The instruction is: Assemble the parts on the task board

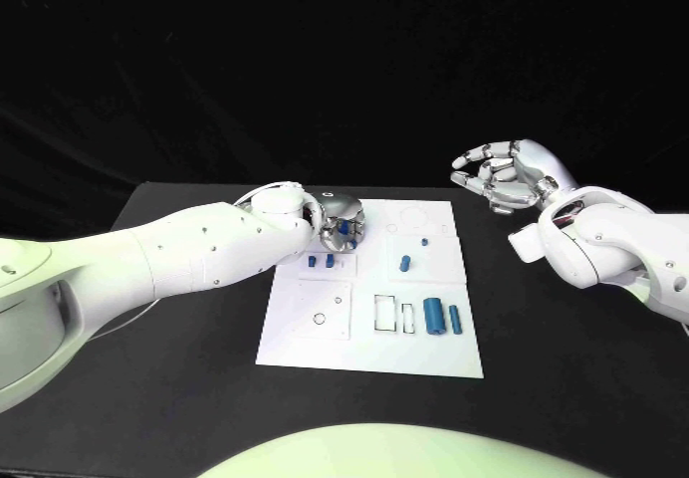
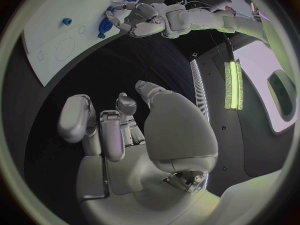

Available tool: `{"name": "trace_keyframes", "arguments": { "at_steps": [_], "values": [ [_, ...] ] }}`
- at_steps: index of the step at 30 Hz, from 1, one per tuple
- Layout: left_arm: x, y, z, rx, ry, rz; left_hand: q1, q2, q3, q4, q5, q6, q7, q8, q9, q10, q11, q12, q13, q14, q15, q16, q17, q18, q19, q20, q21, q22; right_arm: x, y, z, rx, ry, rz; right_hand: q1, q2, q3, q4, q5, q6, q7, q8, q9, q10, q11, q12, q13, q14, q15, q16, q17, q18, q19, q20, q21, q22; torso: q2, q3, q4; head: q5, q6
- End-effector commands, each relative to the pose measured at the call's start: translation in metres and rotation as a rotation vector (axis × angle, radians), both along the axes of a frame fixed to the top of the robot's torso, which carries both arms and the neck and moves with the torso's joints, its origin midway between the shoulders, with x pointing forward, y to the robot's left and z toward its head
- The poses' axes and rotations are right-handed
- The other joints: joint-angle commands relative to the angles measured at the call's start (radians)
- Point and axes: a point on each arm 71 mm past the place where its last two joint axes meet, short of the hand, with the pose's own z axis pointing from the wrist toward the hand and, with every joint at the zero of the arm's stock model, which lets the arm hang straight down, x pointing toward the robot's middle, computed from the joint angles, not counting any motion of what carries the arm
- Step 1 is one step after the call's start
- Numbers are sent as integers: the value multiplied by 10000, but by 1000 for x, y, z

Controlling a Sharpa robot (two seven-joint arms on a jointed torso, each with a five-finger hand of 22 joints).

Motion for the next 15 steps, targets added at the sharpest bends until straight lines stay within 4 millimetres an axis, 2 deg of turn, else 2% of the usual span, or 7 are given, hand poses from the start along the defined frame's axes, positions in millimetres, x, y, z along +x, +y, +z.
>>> {"name": "trace_keyframes", "arguments": {
  "at_steps": [1, 7, 15],
  "values": [
    [-4, 1, -11, 321, 573, -10, -189, -45, -16, 51, -71, 83, -7, -56, -15, 56, -4, 25, -18, 28, 31, 61, -39, -80, 51, 37, 56, 17, -1, 2, 0, -59, -62, 191, 77, 49, 36, 44, 1, -74, -5, 67, -11, 28, 3, 15, 9, 437, -60, -32, 381, 59, -47, 22, -40, 11, -5, 9, 4, 7, -11],
    [-5, -2, -10, 92, 504, -76, -270, -26, -24, 79, -82, 160, -36, -47, -9, 88, -17, 22, -26, 28, 25, 70, -47, -82, 55, 36, 69, 36, -1, 2, 0, -56, -65, 195, 70, 52, 33, 53, -2, -67, -7, 72, -11, 54, 0, 24, 13, 439, -61, -32, 383, 58, -41, 20, -38, 15, -12, 10, 8, 16, 32],
    [-4, -2, -8, -112, 282, -29, -180, 131, 176, -73, -51, 547, -9, 13, 32, 459, -127, -20, -70, 60, -69, 141, 2, -110, 124, -35, 181, 191, -2, 2, 0, -50, -67, 197, 66, 54, 32, 58, -4, -62, -9, 76, -10, 79, -2, 41, 27, 438, -63, -36, 376, 57, -37, 19, -35, 20, -7, 8, 7, 44, 80]
  ]
}}
